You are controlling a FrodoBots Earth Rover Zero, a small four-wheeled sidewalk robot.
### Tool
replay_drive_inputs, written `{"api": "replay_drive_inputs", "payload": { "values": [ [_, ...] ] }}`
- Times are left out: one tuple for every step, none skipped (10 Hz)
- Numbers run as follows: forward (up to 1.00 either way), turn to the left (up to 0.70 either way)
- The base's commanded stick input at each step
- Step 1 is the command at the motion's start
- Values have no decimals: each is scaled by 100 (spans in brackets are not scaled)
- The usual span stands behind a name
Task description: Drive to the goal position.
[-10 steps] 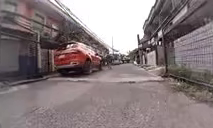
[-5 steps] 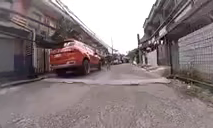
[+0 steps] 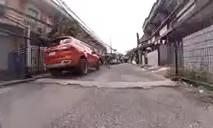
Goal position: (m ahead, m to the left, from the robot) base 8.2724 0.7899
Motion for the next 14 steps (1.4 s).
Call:
{"api": "replay_drive_inputs", "payload": {
  "values": [
    [70,0],
    [70,0],
    [70,0],
    [70,0],
    [70,0],
    [70,0],
    [70,0],
    [70,0],
    [70,0],
    [70,0],
    [70,0],
    [70,0],
    [70,0],
    [70,-1]
  ]
}}
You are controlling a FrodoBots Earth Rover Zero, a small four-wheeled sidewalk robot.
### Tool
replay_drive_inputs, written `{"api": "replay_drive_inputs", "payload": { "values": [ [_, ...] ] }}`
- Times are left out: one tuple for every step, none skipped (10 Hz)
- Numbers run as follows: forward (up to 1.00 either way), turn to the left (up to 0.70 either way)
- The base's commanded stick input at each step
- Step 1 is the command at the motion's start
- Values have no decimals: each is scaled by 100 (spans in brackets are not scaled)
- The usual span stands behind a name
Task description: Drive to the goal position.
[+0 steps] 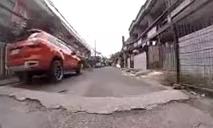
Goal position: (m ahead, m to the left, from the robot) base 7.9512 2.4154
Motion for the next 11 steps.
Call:
{"api": "replay_drive_inputs", "payload": {
  "values": [
    [70,-33],
    [70,-34],
    [70,-13],
    [70,-2],
    [70,0],
    [70,0],
    [70,0],
    [70,0],
    [70,0],
    [70,0],
    [70,0]
  ]
}}
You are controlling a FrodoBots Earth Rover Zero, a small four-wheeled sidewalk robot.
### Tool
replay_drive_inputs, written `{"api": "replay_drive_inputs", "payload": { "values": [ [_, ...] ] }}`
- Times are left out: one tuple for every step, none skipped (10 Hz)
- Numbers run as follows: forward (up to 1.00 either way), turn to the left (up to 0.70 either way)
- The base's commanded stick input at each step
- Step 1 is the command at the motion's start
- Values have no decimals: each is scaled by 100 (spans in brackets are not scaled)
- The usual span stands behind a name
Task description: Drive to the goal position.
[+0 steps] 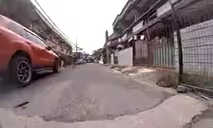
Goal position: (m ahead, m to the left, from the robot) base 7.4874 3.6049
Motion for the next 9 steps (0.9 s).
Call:
{"api": "replay_drive_inputs", "payload": {
  "values": [
    [70,0],
    [70,0],
    [70,0],
    [70,0],
    [70,0],
    [70,0],
    [70,0],
    [70,0],
    [70,0]
  ]
}}
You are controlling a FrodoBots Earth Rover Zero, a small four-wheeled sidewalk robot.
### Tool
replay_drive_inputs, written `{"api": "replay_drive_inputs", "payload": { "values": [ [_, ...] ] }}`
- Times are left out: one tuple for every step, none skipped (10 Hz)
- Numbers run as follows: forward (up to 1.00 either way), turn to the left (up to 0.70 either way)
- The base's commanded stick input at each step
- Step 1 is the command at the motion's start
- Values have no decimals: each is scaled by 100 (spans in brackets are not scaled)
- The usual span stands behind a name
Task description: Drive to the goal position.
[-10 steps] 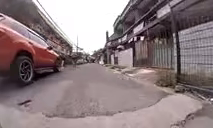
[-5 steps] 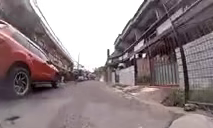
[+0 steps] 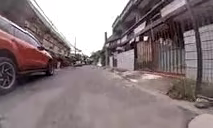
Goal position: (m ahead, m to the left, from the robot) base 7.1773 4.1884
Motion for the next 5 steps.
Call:
{"api": "replay_drive_inputs", "payload": {
  "values": [
    [70,0],
    [70,0],
    [70,0],
    [70,0],
    [70,0]
  ]
}}
